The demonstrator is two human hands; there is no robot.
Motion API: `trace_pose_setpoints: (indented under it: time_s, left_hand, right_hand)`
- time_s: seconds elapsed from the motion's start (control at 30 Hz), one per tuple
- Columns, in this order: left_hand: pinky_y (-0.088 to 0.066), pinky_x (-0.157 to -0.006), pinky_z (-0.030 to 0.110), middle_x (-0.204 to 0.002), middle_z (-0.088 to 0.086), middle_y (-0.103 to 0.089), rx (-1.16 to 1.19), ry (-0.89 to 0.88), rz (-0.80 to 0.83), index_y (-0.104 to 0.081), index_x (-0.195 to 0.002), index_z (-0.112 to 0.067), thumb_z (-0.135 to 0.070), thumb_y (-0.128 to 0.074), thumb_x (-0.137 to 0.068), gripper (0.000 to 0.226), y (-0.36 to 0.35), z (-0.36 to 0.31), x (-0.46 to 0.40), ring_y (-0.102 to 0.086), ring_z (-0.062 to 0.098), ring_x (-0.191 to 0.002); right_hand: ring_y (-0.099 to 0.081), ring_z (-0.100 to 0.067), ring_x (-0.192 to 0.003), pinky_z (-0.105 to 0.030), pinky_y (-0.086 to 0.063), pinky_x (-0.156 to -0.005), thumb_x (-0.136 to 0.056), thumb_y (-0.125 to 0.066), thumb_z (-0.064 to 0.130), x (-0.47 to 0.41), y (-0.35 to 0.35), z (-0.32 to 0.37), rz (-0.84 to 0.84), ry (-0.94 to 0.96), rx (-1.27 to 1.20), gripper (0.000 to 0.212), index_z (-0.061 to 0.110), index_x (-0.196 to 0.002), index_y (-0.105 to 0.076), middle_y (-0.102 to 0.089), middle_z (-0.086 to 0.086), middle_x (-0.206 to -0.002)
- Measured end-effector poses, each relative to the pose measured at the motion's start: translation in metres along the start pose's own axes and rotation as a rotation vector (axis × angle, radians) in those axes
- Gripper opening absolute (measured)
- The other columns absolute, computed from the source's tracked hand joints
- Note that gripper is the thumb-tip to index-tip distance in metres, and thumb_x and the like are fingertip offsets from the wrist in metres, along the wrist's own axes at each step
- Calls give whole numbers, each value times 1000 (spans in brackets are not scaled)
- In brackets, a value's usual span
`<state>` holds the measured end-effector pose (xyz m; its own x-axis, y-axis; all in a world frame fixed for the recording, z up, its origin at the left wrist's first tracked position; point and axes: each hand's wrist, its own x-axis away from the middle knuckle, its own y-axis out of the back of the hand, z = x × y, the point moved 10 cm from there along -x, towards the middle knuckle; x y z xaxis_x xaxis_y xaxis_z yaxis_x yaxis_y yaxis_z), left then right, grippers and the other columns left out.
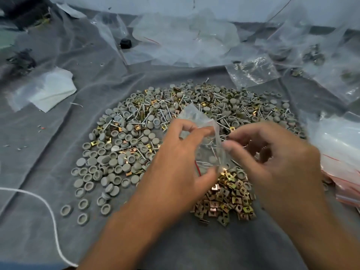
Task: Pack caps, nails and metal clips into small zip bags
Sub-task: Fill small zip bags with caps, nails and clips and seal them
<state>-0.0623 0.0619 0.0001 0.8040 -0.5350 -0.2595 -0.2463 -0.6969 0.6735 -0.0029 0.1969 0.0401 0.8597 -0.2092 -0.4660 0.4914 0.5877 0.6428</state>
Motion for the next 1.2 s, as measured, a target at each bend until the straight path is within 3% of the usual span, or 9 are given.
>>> trace_pose_setpoints:
  time_s: [0.13,0.2,0.27,0.4,0.6,0.67,0.8,1.07,1.2]
  left_hand:
    - [-50,-70,3,-120,-24,-45,199,68,-161,-55,-134,-42,-41,-77,-77,60,58,22,-5,-57,-5,-104]
    - [-54,-70,12,-122,-10,-53,343,78,-288,-59,-132,-37,-35,-79,-81,55,95,35,-9,-63,3,-91]
    - [-54,-72,16,-127,4,-56,395,79,-405,-58,-135,-28,-28,-79,-83,56,124,44,-8,-63,8,-87]
    - [-58,-81,28,-131,5,-52,235,96,-523,-54,-136,-29,-30,-77,-84,57,153,47,2,-63,19,-98]
    - [-52,-93,30,-123,-4,-40,-240,61,-372,-57,-137,-25,-27,-78,-82,60,132,31,4,-49,8,-89]
    - [-49,-85,29,-121,-7,-36,-283,70,-239,-58,-136,-26,-25,-78,-81,58,108,36,2,-46,3,-72]
    - [-54,-82,45,-121,-11,-33,-272,93,-59,-57,-136,-32,-29,-77,-81,58,73,52,8,-49,5,-68]
    - [-46,-81,23,-122,-19,-35,-218,49,-103,-62,-132,-36,-17,-71,-89,48,75,51,16,-55,-1,-75]
    - [-49,-81,30,-128,-9,-45,-223,29,-175,-63,-131,-31,-13,-64,-96,40,83,47,8,-53,6,-85]
  right_hand:
    - [-58,1,-76,-7,-43,-67,-96,-64,32,-6,-16,-2,31,-19,10,6,29,-91,-63,-58,21,-83]
    - [-57,1,-80,-10,-44,-73,-94,-64,37,1,-54,11,222,28,65,6,31,-93,-66,-60,20,-86]
    - [-57,-7,-91,-28,-50,-81,-91,-61,47,17,-98,28,433,105,138,23,30,-103,-71,-65,15,-98]
    - [-45,-12,-116,-35,-42,-102,-92,-54,61,37,-156,50,699,215,257,44,40,-130,-60,-55,16,-124]
    - [-55,-16,-106,-36,-48,-91,-95,-63,38,40,-162,56,706,254,210,18,33,-111,-68,-58,10,-111]
    - [-58,-20,-103,-36,-50,-86,-96,-63,27,43,-161,53,693,253,257,18,29,-112,-68,-58,6,-109]
    - [-57,-23,-101,-36,-48,-78,-93,-62,22,40,-157,53,671,217,236,16,25,-109,-66,-58,2,-110]
    - [-57,-21,-95,-37,-50,-79,-90,-62,22,38,-150,51,685,163,236,14,22,-103,-64,-58,3,-104]
    - [-58,-18,-98,-33,-51,-78,-94,-59,21,38,-151,54,719,190,238,35,30,-128,-58,-56,6,-111]
